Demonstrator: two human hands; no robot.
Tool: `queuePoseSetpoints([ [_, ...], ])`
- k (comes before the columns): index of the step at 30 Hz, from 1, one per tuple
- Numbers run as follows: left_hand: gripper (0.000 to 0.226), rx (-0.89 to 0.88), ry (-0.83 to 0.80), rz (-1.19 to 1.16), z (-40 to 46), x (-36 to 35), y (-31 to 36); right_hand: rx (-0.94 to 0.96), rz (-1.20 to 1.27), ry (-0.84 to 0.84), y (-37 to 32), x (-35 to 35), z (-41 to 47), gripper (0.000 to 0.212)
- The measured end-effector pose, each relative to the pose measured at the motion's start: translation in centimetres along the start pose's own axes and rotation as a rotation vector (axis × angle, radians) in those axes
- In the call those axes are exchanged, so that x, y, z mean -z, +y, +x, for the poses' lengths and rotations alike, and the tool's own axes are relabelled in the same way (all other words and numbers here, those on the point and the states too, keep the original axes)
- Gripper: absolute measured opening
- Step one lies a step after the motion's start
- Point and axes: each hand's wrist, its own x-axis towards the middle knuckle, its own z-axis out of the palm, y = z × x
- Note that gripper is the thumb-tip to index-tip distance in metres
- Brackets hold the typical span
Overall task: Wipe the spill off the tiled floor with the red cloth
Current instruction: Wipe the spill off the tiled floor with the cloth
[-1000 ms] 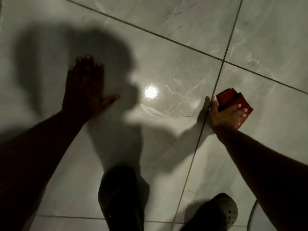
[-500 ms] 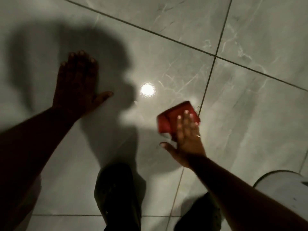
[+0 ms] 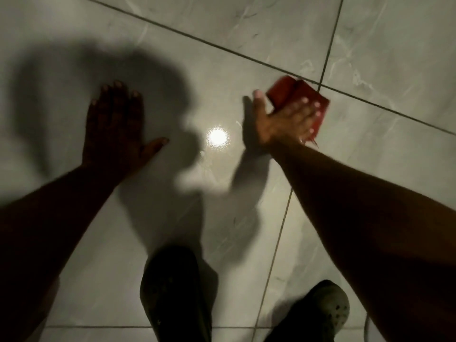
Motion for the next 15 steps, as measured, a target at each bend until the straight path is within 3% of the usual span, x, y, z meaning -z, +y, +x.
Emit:
queuePoseSetpoints([
  [4, 0.097, -0.009, 0.014, 0.0, 0.0, -0.1, 0.0, 0.766, -0.231, -0.233, -1.1, -1.5, -4.7, 0.114],
  [6, 0.098, -0.011, -0.004, -0.003, 0.1, 0.1, 0.0, 1.023, -0.351, -0.274, 2.1, -0.2, -4.7, 0.109],
  [8, 0.099, -0.017, -0.01, -0.01, 0.4, 0.3, 0.0, 1.135, -0.404, -0.28, 6.2, 1.8, -2.8, 0.104],
  [9, 0.099, -0.021, -0.009, -0.008, 0.4, 0.4, -0.1, 1.11, -0.388, -0.254, 8.2, 2.7, -1.5, 0.102],
  [11, 0.099, -0.033, -0.001, 0.004, 0.1, 0.5, -0.2, 0.851, -0.33, -0.178, 11.6, 4.4, 0.9, 0.101],
  [15, 0.1, -0.038, -0.008, 0.008, 0.0, 0.6, -0.2, -0.131, -0.122, -0.111, 15.8, 5.2, 1.3, 0.098],
])
